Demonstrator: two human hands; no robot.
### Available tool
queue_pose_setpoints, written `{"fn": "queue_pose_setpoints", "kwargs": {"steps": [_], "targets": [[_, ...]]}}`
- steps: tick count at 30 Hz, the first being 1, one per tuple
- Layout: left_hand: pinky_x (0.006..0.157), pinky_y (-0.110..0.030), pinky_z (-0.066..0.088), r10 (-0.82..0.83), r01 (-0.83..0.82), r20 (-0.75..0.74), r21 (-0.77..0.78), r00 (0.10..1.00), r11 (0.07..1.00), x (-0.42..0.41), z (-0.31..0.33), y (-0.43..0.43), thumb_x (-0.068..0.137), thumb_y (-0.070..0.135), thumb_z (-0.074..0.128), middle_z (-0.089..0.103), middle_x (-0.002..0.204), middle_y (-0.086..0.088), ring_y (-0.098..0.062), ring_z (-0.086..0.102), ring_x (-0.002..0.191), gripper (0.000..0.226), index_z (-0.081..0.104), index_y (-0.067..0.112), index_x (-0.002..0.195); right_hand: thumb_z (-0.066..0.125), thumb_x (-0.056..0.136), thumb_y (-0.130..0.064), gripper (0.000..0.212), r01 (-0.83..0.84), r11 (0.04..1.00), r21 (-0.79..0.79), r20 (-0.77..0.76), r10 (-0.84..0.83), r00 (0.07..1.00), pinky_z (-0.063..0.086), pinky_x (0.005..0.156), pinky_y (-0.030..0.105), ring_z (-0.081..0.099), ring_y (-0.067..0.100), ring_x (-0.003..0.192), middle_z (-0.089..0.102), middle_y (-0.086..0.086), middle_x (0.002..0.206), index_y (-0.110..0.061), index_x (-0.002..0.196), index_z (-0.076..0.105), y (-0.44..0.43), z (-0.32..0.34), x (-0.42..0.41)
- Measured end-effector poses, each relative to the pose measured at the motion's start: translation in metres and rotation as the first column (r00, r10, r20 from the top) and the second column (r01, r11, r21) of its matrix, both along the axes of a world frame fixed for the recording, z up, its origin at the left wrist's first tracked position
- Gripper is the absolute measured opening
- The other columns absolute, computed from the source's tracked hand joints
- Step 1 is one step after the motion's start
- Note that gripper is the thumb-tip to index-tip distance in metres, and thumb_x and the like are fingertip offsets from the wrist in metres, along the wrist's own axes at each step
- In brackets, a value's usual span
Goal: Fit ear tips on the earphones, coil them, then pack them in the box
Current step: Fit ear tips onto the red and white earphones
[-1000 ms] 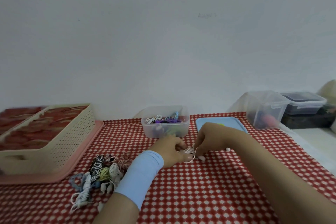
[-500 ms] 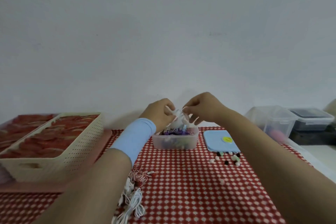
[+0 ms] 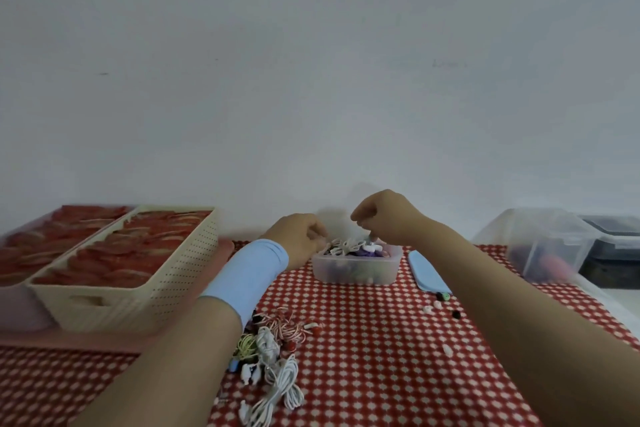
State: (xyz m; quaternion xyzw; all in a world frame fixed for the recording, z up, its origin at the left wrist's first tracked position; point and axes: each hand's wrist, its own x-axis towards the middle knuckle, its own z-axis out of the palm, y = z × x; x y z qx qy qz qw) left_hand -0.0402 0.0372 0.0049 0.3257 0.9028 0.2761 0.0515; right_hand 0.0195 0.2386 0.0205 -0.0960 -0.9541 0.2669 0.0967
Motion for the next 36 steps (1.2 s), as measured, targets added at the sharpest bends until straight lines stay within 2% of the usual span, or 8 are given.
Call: {"fn": "queue_pose_setpoints", "kwargs": {"steps": [5, 11, 16, 19, 21, 25, 31, 36], "targets": [[0.096, -0.032, 0.049, -0.071, 0.085, 0.061, -0.272, 0.996, 0.959, 0.017, 0.002, -0.032, 0.087, 0.030, 0.068, 0.071, 0.106, 0.007, -0.015, 0.064, 0.101, 0.017, 0.075, 0.023, 0.102, 0.070, 0.087, -0.006, 0.020, -0.228, 0.972, -0.049, 0.113, 0.232, 0.966, 0.054, 0.064, 0.019, 0.068, 0.002, 0.056, 0.077, -0.008, 0.087, -0.024, 0.093, 0.079, -0.052, -0.002, 0.008], [0.101, -0.036, 0.047, -0.007, 0.099, 0.161, -0.571, 0.987, 0.815, 0.028, -0.011, -0.072, 0.065, 0.058, 0.080, 0.063, 0.120, 0.010, -0.015, 0.059, 0.109, 0.066, 0.066, 0.027, 0.122, 0.086, 0.080, -0.020, 0.039, -0.454, 0.889, -0.055, 0.480, 0.422, 0.769, 0.062, 0.088, 0.039, 0.077, 0.016, 0.085, 0.079, -0.004, 0.100, -0.022, 0.117, 0.076, -0.103, -0.032, 0.007], [0.102, -0.040, 0.047, -0.002, 0.080, 0.145, -0.530, 0.989, 0.844, 0.033, -0.018, -0.081, 0.073, 0.056, 0.072, 0.063, 0.126, 0.006, -0.016, 0.059, 0.113, 0.058, 0.064, 0.027, 0.123, 0.091, 0.071, -0.025, 0.066, -0.508, 0.857, 0.088, 0.457, 0.418, 0.785, 0.060, 0.090, 0.036, 0.073, 0.016, 0.093, 0.076, -0.003, 0.107, -0.021, 0.132, 0.067, -0.116, -0.053, 0.008], [0.103, -0.036, 0.043, -0.010, 0.074, 0.131, -0.495, 0.991, 0.865, 0.039, -0.014, -0.077, 0.075, 0.054, 0.073, 0.053, 0.140, 0.006, -0.017, 0.054, 0.122, 0.075, 0.049, 0.027, 0.141, 0.086, 0.079, -0.022, 0.057, -0.466, 0.882, 0.077, 0.392, 0.403, 0.827, 0.055, 0.090, 0.028, 0.069, 0.012, 0.097, 0.075, -0.004, 0.112, -0.022, 0.132, 0.067, -0.106, -0.043, 0.016], [0.101, -0.033, 0.043, -0.039, 0.081, 0.107, -0.419, 0.993, 0.904, 0.044, -0.011, -0.069, 0.075, 0.051, 0.076, 0.052, 0.141, 0.007, -0.015, 0.055, 0.121, 0.079, 0.045, 0.028, 0.143, 0.084, 0.081, -0.021, 0.046, -0.420, 0.907, 0.046, 0.318, 0.385, 0.866, 0.050, 0.083, 0.023, 0.067, 0.006, 0.089, 0.073, -0.012, 0.098, -0.024, 0.125, 0.072, -0.091, -0.034, 0.024], [0.096, -0.027, 0.044, -0.075, 0.085, 0.069, -0.150, 0.995, 0.985, 0.047, -0.012, -0.041, 0.078, 0.033, 0.078, 0.059, 0.122, 0.014, -0.010, 0.056, 0.115, 0.048, 0.058, 0.033, 0.121, 0.083, 0.081, -0.017, 0.031, -0.306, 0.945, -0.114, 0.197, 0.323, 0.926, 0.045, 0.072, 0.007, 0.065, -0.010, 0.074, 0.073, -0.019, 0.082, -0.023, 0.112, 0.077, -0.051, -0.019, 0.040], [0.080, -0.023, 0.044, -0.150, 0.155, 0.123, -0.036, 0.981, 0.987, 0.059, -0.014, 0.018, 0.081, 0.035, 0.073, 0.065, 0.106, 0.011, -0.006, 0.059, 0.093, 0.028, 0.065, 0.035, 0.107, 0.075, 0.089, -0.008, 0.014, -0.184, 0.949, -0.255, 0.161, 0.229, 0.960, 0.063, 0.081, 0.036, 0.075, 0.019, 0.081, 0.079, 0.010, 0.094, -0.014, 0.102, 0.077, 0.013, -0.011, 0.075], [0.087, -0.025, 0.043, -0.154, 0.177, 0.148, -0.154, 0.977, 0.972, 0.074, -0.026, 0.062, 0.083, 0.050, 0.069, 0.063, 0.107, 0.010, -0.009, 0.058, 0.101, 0.030, 0.066, 0.033, 0.107, 0.074, 0.090, -0.010, 0.015, -0.102, 0.972, -0.212, 0.245, 0.154, 0.957, 0.057, 0.061, 0.022, 0.073, 0.012, 0.076, 0.078, 0.001, 0.091, -0.020, 0.102, 0.077, 0.050, -0.028, 0.096]]}}
